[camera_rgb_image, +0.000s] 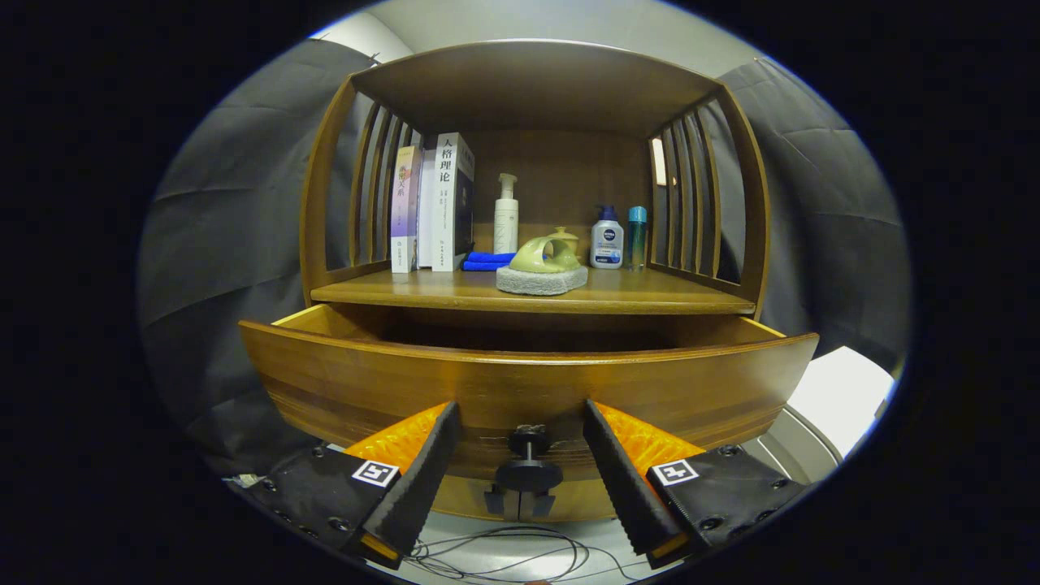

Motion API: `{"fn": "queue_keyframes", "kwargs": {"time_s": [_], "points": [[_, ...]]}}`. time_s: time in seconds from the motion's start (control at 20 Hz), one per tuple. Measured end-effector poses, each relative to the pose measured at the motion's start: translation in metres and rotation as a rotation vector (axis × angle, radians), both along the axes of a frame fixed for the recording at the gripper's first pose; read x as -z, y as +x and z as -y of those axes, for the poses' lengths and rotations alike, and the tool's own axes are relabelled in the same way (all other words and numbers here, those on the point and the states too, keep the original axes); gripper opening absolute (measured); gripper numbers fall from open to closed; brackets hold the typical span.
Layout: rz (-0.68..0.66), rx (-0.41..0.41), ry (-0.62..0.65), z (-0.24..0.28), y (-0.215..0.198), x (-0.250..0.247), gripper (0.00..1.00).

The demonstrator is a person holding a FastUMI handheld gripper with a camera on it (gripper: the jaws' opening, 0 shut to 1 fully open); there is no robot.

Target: Pull open the drawer, take out the items inside it, and place them on the countertop above the cabinet.

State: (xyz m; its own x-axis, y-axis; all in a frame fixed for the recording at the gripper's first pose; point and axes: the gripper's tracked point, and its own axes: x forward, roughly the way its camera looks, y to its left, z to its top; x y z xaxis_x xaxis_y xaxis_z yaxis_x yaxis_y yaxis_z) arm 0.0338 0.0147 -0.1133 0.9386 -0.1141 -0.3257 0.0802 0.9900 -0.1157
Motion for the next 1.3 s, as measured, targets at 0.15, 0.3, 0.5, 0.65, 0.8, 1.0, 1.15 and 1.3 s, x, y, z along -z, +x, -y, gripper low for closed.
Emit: {"fn": "queue_keyframes", "kwargs": {"time_s": [0.15,0.3,0.5,0.65,0.8,1.0,1.15,1.3], "points": [[0.006,0.010,0.005,0.001,0.010,0.001,0.97],[0.006,0.013,0.011,0.002,0.023,0.002,0.97],[-0.001,0.017,0.023,0.006,0.039,0.003,0.97],[-0.010,0.021,0.025,0.007,0.051,0.004,0.96],[-0.009,0.024,0.028,0.008,0.064,0.005,0.95],[-0.006,0.026,0.027,0.009,0.079,0.004,0.96],[0.001,0.031,0.029,0.009,0.090,0.004,0.96],[0.007,0.040,0.028,0.009,0.090,0.006,0.96]]}}
